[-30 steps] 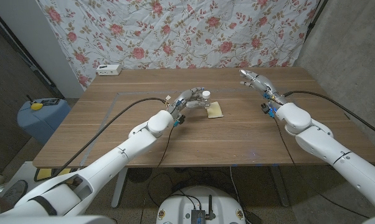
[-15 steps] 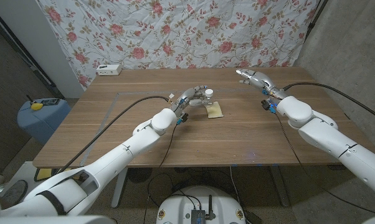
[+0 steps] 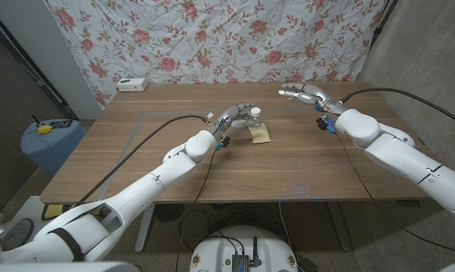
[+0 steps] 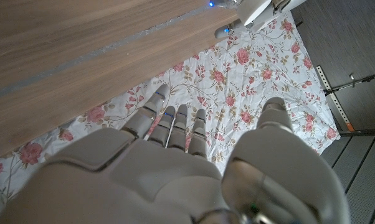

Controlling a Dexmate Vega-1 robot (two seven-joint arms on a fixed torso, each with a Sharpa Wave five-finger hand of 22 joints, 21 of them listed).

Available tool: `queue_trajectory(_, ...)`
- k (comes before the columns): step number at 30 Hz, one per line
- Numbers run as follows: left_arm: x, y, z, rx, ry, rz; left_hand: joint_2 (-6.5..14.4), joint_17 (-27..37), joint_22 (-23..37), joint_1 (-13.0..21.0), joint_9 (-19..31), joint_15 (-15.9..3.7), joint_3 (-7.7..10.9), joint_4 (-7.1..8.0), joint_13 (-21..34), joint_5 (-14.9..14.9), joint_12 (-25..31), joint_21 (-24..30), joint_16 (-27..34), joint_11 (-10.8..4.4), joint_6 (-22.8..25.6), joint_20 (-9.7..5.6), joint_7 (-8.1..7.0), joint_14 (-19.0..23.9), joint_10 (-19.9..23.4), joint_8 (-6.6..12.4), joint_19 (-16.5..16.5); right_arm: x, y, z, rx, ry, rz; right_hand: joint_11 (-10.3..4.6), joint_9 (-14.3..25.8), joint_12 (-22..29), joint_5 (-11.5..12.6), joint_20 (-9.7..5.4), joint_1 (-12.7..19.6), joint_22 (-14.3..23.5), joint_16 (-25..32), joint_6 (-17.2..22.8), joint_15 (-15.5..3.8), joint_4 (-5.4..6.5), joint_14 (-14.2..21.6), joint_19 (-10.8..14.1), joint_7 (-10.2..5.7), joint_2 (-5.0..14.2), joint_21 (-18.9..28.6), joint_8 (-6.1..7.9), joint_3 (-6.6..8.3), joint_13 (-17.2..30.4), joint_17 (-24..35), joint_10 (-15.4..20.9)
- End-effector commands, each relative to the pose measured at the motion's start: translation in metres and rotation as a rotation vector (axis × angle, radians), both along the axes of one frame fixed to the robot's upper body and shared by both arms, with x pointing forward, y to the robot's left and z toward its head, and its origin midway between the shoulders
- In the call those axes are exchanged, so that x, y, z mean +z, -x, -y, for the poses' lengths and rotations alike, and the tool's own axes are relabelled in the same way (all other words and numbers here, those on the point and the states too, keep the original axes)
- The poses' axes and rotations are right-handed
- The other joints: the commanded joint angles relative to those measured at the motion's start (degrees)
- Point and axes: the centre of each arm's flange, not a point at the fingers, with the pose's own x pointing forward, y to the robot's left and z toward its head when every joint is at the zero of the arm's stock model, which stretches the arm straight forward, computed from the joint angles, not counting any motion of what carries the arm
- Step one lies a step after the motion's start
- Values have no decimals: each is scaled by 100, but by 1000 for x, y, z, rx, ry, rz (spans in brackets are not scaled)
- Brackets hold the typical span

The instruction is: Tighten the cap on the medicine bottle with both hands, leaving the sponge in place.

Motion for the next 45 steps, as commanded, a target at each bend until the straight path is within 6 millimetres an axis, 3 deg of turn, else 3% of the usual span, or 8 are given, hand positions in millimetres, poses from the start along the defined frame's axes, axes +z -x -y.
queue_trajectory(1, 2, -1, 6, -12, -15, 5, 48, 1, 12, -23, 14, -656, 46, -3, 19, -15, 23, -10, -9, -57, 70, -421, 12, 60, 113, -3, 53, 10, 12, -10, -33, 96, -1, -15, 11, 10, -31, -106, 50, 18, 11, -30, 40, -67, -7, 45, 38, -35, 13, -33, -22, 6, 14, -36)
queue_trajectory(24, 1, 2, 11, -19, -20, 21, 53, -1, 12, -36, 9, -649, 81, -12, 21, -20, -5, -17, -17, -75, 71, -427, -39, 56, 78, -18, 31, 33, 23, -28, -87, 285, -40, -118, 22, -46, -30, 371, 41, 37, -34, -585, 276, -53, -284, -252, -190, -151, -36, -118, -65, 32, 37, -397)
queue_trajectory(26, 1, 2, 11, -18, -19, 23, 53, -1, 12, -40, 9, -646, 84, -11, 21, -21, -5, -17, -18, -70, 66, -424, -42, 54, 80, -21, 28, 35, 22, -30, -96, 300, -42, -111, 37, -17, -22, 374, 49, 40, -11, -595, 285, -48, -309, -294, -745, -149, -17, -58, -60, 48, 46, -441)
queue_trajectory(29, 2, 1, 11, -15, -17, 26, 51, -1, 12, -41, 9, -650, 88, -13, 22, -21, -3, -18, -19, -79, 71, -425, -59, 50, 88, -20, 25, 38, 22, -32, -103, 327, -50, -108, 42, -23, -19, 372, 57, 40, -20, -629, 299, -52, -349, -334, -827, -156, -24, -59, -59, 52, 46, -484)
queue_trajectory(32, 3, 1, 12, -15, -14, 28, 54, -1, 12, -45, 9, -647, 93, -13, 22, -21, 0, -19, -19, -81, 71, -427, -68, 49, 99, -21, 20, 41, 21, -35, -110, 353, -59, -66, 47, -8, -17, 412, 66, 43, -21, -750, 353, -57, -410, -371, -459, -185, -10, -69, -65, 63, 48, -527)
queue_trajectory(35, 4, 0, 13, -15, -10, 29, 56, -1, 12, -46, 9, -648, 98, -13, 23, -22, 0, -19, -18, -87, 77, -431, -68, 49, 101, -20, 20, 44, 20, -38, -116, 376, -70, -73, 57, -3, -11, 404, 92, 45, -8, -755, 359, -58, -452, -454, -701, -178, -7, -31, -50, 76, 52, -609)
queue_trajectory(39, 5, -2, 15, -15, -8, 30, 61, 0, 12, -53, 8, -643, 104, -10, 23, -22, -1, -19, -17, -82, 80, -427, -71, 52, 102, -20, 17, 48, 20, -40, -123, 398, -72, -69, 49, 10, -10, 442, 150, 46, 2, -843, 408, -74, -506, -522, 27, -187, -1, -27, -27, 89, 52, -680)
queue_trajectory(45, 8, -4, 18, -17, -8, 34, 62, 0, 12, -55, 8, -642, 114, -14, 24, -22, -4, -19, -18, -77, 88, -429, -75, 49, 99, -20, 13, 52, 20, -44, -141, 434, -73, -27, 48, 9, -17, 477, 194, 46, 0, -793, 465, -86, -531, -579, 138, -166, -12, 1, -1, 94, 51, -712)
